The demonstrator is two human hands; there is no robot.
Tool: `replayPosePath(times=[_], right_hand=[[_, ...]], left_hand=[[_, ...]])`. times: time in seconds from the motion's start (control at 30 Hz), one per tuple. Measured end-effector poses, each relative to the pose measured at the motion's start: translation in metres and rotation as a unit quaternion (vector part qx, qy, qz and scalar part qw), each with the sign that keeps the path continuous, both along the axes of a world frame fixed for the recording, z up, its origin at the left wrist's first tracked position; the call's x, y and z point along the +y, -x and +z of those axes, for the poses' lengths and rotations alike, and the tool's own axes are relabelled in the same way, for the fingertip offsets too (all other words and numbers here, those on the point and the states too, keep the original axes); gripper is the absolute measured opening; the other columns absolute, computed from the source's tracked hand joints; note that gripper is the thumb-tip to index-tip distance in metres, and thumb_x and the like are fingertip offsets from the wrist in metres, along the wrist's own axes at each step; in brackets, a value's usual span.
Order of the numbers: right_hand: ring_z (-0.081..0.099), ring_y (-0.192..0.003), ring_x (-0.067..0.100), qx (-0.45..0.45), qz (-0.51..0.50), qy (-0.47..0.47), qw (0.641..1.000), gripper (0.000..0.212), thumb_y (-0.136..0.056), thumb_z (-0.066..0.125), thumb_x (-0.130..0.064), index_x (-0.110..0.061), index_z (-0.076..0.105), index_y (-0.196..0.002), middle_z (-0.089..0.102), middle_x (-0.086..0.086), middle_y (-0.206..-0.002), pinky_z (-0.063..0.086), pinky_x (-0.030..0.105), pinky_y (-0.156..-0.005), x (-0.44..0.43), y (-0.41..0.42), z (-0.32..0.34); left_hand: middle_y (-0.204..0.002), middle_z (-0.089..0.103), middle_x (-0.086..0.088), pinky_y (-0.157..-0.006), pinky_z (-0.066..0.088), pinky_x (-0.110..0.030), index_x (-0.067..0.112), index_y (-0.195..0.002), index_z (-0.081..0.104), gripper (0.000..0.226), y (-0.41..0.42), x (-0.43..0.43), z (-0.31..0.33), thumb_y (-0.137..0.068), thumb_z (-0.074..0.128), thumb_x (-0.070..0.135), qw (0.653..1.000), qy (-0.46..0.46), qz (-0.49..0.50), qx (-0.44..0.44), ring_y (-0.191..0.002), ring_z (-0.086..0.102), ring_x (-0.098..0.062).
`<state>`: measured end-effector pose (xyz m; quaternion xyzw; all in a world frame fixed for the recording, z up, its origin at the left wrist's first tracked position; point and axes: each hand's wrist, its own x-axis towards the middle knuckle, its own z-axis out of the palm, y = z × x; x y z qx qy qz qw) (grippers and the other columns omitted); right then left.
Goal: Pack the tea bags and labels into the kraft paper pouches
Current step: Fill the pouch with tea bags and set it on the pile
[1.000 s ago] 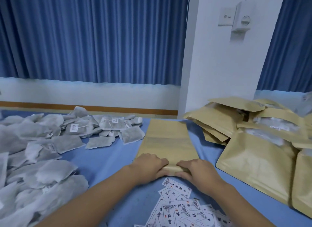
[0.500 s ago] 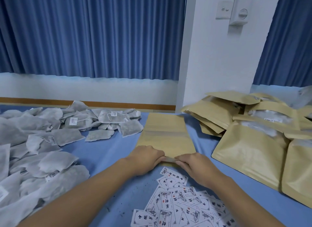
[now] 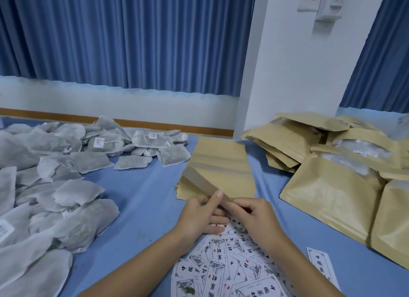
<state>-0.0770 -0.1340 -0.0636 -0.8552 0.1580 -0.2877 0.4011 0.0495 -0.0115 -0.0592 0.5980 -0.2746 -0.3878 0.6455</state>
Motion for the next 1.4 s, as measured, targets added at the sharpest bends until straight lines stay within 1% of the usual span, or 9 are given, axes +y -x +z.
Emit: replayPosePath(times=[0.07, 0.17, 0.4, 0.63, 0.8, 0.9, 1.0, 1.23, 1.4], right_hand=[[0.065, -0.079, 0.0, -0.001, 0.06, -0.074, 0.995, 0.018, -0.1, 0.063, -0.035, -0.03, 0.08, -0.103, 0.077, -0.007, -0.088, 0.05, 0.02, -0.073, 0.002, 0.002, 0.002], [0.069, -0.111, 0.013, 0.007, 0.109, -0.125, 0.986, 0.023, -0.099, 0.062, -0.038, -0.03, 0.076, -0.117, 0.076, -0.006, -0.113, 0.052, 0.034, -0.097, 0.002, 0.001, 0.001], [0.068, -0.116, 0.02, -0.023, 0.124, -0.199, 0.972, 0.029, -0.091, 0.073, -0.033, -0.025, 0.075, -0.119, 0.074, 0.002, -0.118, 0.051, 0.032, -0.103, -0.005, -0.001, -0.004], [0.073, -0.102, 0.019, -0.027, 0.086, -0.183, 0.979, 0.017, -0.091, 0.073, -0.023, -0.026, 0.08, -0.106, 0.078, 0.001, -0.105, 0.056, 0.032, -0.091, -0.005, -0.002, -0.004], [0.066, -0.063, 0.003, 0.01, 0.027, -0.005, 1.0, 0.014, -0.089, 0.065, -0.039, -0.04, 0.078, -0.09, 0.075, -0.013, -0.076, 0.046, 0.018, -0.059, 0.009, -0.004, -0.005], [0.07, -0.069, 0.007, -0.012, 0.003, -0.005, 1.0, 0.013, -0.088, 0.065, -0.038, -0.035, 0.077, -0.083, 0.075, -0.013, -0.076, 0.054, 0.027, -0.062, 0.013, -0.005, -0.003], [0.073, -0.076, 0.009, -0.013, -0.023, 0.007, 1.0, 0.014, -0.092, 0.071, -0.021, -0.028, 0.077, -0.083, 0.076, -0.014, -0.081, 0.06, 0.041, -0.071, 0.015, -0.003, -0.002], [0.067, -0.079, 0.008, 0.053, -0.072, 0.177, 0.98, 0.01, -0.093, 0.066, -0.028, -0.03, 0.073, -0.1, 0.073, -0.016, -0.086, 0.054, 0.036, -0.074, 0.027, -0.009, 0.001], [0.056, -0.056, 0.013, 0.028, -0.136, 0.169, 0.976, 0.018, -0.095, 0.065, -0.028, -0.025, 0.068, -0.077, 0.062, -0.008, -0.058, 0.048, 0.034, -0.055, 0.022, -0.009, 0.001]], left_hand=[[-0.097, 0.077, -0.013, -0.069, 0.061, -0.031, 0.003, -0.109, 0.066, 0.056, -0.002, -0.002, -0.002, -0.089, 0.065, 0.055, 1.0, 0.026, -0.008, 0.008, -0.092, 0.075, -0.027], [-0.102, 0.076, -0.014, -0.075, 0.061, -0.031, 0.002, -0.108, 0.066, 0.054, -0.004, 0.001, -0.006, -0.09, 0.064, 0.053, 0.998, 0.051, -0.019, 0.02, -0.097, 0.074, -0.028], [-0.104, 0.077, -0.009, -0.078, 0.059, -0.025, 0.012, -0.114, 0.068, 0.044, -0.003, 0.003, -0.011, -0.093, 0.065, 0.05, 0.996, 0.075, -0.046, -0.005, -0.1, 0.074, -0.025], [-0.093, 0.077, -0.011, -0.078, 0.06, -0.028, 0.01, -0.109, 0.069, 0.039, -0.001, 0.002, -0.014, -0.091, 0.067, 0.044, 0.997, 0.07, -0.038, -0.021, -0.092, 0.075, -0.024], [-0.093, 0.071, -0.029, -0.079, 0.06, -0.03, 0.002, -0.106, 0.066, 0.024, -0.002, -0.001, -0.02, -0.1, 0.06, 0.023, 0.998, 0.056, -0.028, -0.028, -0.093, 0.074, -0.028], [-0.076, 0.071, -0.009, -0.076, 0.059, -0.025, 0.001, -0.105, 0.066, 0.016, -0.002, 0.0, -0.02, -0.1, 0.059, 0.014, 0.998, 0.054, -0.033, -0.027, -0.087, 0.074, -0.022], [-0.081, 0.076, -0.003, -0.076, 0.058, -0.021, 0.002, -0.106, 0.066, 0.013, -0.002, 0.001, -0.018, -0.1, 0.056, 0.007, 0.997, 0.058, -0.042, -0.032, -0.088, 0.075, -0.016], [-0.071, 0.068, -0.025, -0.065, 0.06, -0.027, -0.009, -0.081, 0.06, 0.034, 0.004, -0.001, -0.019, -0.103, 0.041, 0.01, 0.996, 0.017, 0.058, -0.062, -0.071, 0.074, -0.026], [-0.059, 0.068, -0.017, -0.044, 0.052, -0.028, -0.001, -0.077, 0.062, 0.046, 0.007, -0.004, -0.015, -0.108, 0.039, 0.024, 0.994, -0.01, 0.028, -0.109, -0.047, 0.065, -0.028]])
